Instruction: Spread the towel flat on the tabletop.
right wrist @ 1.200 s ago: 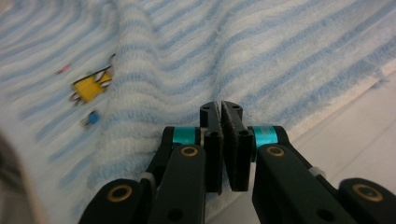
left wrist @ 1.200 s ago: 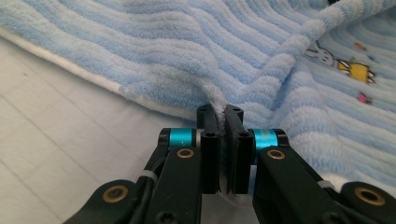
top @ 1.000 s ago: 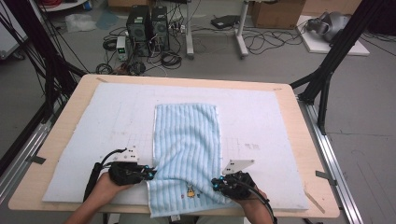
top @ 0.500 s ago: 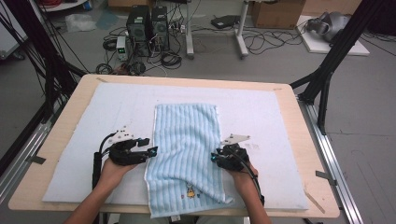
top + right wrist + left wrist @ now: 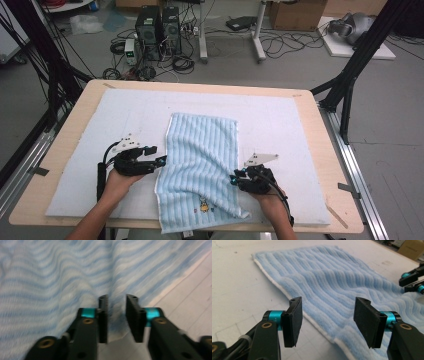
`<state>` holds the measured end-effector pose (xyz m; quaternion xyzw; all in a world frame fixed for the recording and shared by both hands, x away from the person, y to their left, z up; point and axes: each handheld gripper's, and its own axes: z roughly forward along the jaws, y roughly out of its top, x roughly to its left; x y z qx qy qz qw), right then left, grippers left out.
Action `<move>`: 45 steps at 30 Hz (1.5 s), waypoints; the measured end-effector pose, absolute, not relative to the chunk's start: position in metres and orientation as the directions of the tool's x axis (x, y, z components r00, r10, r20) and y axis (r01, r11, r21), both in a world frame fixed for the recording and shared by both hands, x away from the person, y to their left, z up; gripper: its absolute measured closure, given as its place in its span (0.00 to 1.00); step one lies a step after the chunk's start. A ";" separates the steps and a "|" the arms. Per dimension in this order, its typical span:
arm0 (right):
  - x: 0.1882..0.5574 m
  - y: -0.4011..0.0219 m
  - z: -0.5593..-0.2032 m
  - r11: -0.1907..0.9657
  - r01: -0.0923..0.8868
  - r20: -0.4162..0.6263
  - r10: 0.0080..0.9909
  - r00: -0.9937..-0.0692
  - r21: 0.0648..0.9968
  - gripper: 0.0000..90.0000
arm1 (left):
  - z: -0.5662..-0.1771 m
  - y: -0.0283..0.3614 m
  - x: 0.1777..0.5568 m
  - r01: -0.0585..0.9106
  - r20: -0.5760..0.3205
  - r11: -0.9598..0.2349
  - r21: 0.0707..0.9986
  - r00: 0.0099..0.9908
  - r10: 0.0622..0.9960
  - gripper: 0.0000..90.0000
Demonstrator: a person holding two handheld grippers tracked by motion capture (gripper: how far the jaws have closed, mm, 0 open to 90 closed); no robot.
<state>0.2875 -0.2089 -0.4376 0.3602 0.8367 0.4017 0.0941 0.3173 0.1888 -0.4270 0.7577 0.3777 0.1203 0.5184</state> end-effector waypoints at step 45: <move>0.455 -0.172 -0.432 0.440 0.628 -0.086 0.855 -0.512 0.642 0.94 | -0.448 0.138 0.472 0.567 -0.090 -0.274 0.777 0.531 0.843 0.95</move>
